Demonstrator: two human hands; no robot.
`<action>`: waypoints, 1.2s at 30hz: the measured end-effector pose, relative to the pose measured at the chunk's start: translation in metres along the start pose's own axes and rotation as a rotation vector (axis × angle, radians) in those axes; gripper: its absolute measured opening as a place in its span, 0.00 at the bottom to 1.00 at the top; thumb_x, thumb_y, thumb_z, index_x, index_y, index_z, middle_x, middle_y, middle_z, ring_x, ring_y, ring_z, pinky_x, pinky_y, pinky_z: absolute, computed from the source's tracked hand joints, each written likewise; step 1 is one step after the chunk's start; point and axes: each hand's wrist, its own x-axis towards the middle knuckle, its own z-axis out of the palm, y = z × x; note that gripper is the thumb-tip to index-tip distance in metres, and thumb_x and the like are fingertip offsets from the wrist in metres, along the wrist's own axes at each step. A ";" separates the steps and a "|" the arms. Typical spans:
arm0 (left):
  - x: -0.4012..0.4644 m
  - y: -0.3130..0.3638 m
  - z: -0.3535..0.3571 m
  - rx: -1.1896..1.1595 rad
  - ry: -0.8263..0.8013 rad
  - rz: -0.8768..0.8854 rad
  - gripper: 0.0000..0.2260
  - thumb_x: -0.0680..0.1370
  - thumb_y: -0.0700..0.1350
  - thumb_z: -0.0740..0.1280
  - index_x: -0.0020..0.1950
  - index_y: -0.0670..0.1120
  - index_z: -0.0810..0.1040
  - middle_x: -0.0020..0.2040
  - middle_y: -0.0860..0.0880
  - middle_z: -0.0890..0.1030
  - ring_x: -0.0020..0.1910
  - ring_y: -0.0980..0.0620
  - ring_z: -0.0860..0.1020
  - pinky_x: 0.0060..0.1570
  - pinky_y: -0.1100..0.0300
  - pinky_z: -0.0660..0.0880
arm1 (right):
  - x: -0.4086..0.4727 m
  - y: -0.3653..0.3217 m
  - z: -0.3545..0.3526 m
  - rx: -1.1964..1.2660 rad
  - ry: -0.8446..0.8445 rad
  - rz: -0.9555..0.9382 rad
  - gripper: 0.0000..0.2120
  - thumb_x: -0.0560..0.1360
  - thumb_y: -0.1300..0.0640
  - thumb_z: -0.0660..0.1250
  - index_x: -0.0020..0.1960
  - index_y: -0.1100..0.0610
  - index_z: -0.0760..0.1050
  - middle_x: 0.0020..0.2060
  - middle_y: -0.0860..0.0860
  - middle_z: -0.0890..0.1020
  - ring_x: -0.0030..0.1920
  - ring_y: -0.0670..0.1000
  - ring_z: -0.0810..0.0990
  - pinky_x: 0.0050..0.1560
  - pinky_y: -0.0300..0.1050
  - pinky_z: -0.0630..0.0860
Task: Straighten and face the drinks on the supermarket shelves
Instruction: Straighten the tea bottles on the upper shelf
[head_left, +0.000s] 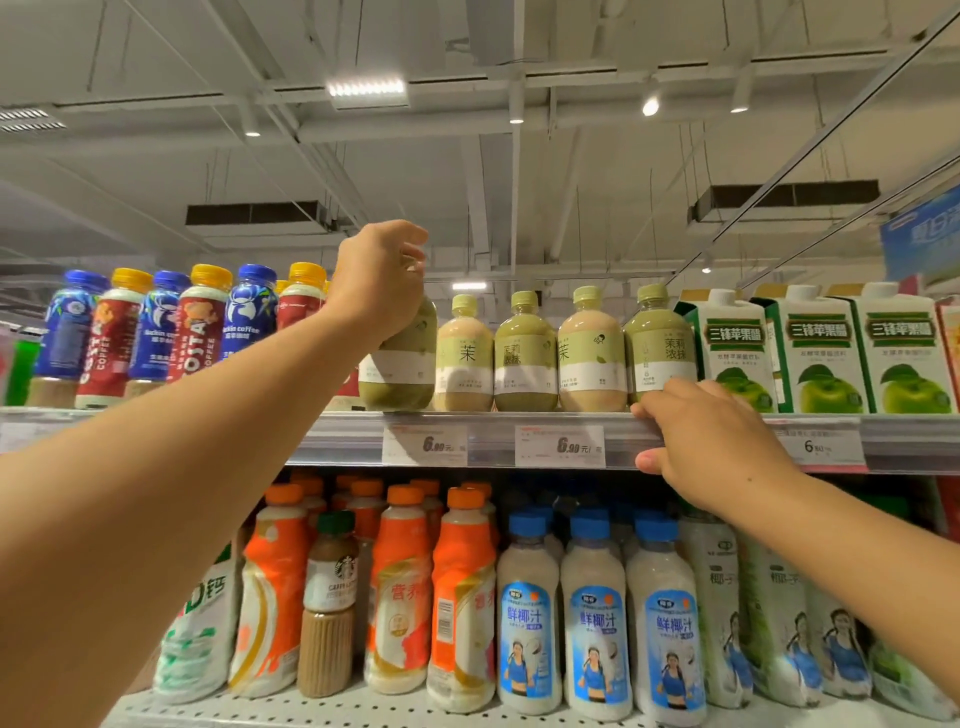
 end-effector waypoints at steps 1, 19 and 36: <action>-0.004 0.008 -0.005 -0.048 0.001 0.011 0.16 0.79 0.38 0.65 0.66 0.48 0.75 0.55 0.49 0.81 0.50 0.54 0.77 0.48 0.61 0.74 | 0.001 -0.003 -0.003 -0.011 -0.025 0.010 0.24 0.71 0.44 0.71 0.64 0.47 0.71 0.56 0.46 0.74 0.58 0.51 0.71 0.61 0.49 0.69; -0.099 0.116 0.027 -0.525 -0.412 -0.051 0.12 0.69 0.46 0.77 0.50 0.51 0.81 0.45 0.54 0.83 0.42 0.58 0.81 0.35 0.67 0.79 | -0.041 -0.028 -0.061 1.340 -0.244 0.078 0.26 0.61 0.49 0.81 0.54 0.41 0.72 0.44 0.45 0.84 0.44 0.46 0.84 0.37 0.45 0.82; -0.014 0.098 0.127 0.226 -0.549 0.080 0.23 0.81 0.46 0.59 0.76 0.50 0.60 0.72 0.44 0.67 0.67 0.42 0.69 0.63 0.48 0.70 | -0.060 0.069 -0.038 1.558 -0.216 0.356 0.27 0.57 0.47 0.76 0.56 0.46 0.77 0.46 0.54 0.85 0.50 0.57 0.82 0.56 0.61 0.77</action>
